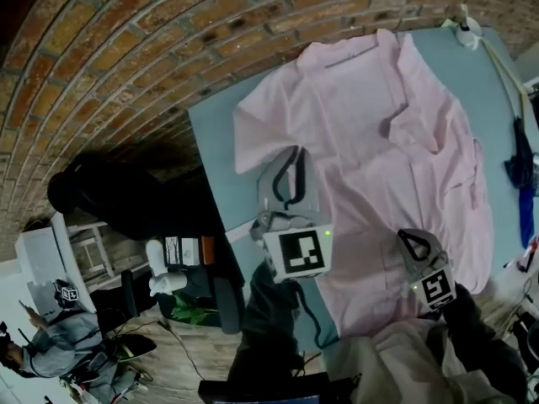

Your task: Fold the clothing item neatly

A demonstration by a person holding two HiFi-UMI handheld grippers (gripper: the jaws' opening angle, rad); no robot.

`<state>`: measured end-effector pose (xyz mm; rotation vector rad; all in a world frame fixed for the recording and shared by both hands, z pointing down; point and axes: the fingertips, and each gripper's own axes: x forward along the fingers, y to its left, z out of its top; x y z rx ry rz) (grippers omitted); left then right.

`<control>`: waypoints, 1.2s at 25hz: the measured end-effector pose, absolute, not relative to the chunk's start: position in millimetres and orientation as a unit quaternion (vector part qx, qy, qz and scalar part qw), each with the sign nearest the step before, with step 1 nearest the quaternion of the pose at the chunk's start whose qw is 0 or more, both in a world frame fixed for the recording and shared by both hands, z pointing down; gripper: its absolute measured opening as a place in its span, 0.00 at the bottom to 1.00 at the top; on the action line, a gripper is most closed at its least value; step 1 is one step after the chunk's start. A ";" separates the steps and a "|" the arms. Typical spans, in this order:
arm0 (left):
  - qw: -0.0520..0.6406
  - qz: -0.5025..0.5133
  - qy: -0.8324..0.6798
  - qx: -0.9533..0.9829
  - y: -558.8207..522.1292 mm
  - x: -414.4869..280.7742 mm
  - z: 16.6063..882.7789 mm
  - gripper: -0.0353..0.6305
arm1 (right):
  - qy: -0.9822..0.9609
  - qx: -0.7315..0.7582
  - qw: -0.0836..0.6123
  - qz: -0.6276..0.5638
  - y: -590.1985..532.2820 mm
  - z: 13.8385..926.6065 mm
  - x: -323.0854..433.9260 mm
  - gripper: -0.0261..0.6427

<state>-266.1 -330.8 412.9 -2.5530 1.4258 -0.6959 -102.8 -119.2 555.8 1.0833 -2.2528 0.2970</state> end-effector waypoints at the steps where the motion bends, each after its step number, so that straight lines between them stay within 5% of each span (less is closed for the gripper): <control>1: 0.055 -0.205 0.449 -0.868 -325.6 -229.6 417.5 0.09 | -0.848 0.418 0.306 0.113 -118.6 553.6 -95.7 0.04; 4: -0.043 -0.139 0.362 -0.921 -294.3 -129.6 439.8 0.12 | -0.834 0.447 0.299 0.125 -117.1 547.4 -72.6 0.04; 6: -0.134 -0.115 0.289 -0.941 -253.3 -81.1 450.5 0.32 | -0.825 0.463 0.296 0.133 -114.3 541.2 -58.0 0.04; 9: -0.223 -0.102 0.249 -0.937 -189.9 -65.5 466.1 0.33 | -0.815 0.485 0.285 0.143 -103.0 530.5 -36.5 0.04; 11: -0.253 -0.109 0.272 -0.922 -158.4 -84.1 482.0 0.24 | -0.810 0.497 0.273 0.147 -93.0 523.8 -23.2 0.04; 13: -0.269 -0.111 0.312 -0.905 -132.9 -111.2 492.3 0.06 | -0.807 0.508 0.259 0.157 -78.5 520.6 -11.9 0.04; 22: -0.300 -0.123 0.462 -0.825 -42.9 -194.4 513.2 0.06 | -0.819 0.497 0.221 0.182 -2.9 521.8 20.5 0.04; 30: -0.311 -0.142 0.589 -0.733 69.2 -194.1 535.7 0.06 | -0.821 0.501 0.202 0.182 65.1 527.3 110.7 0.04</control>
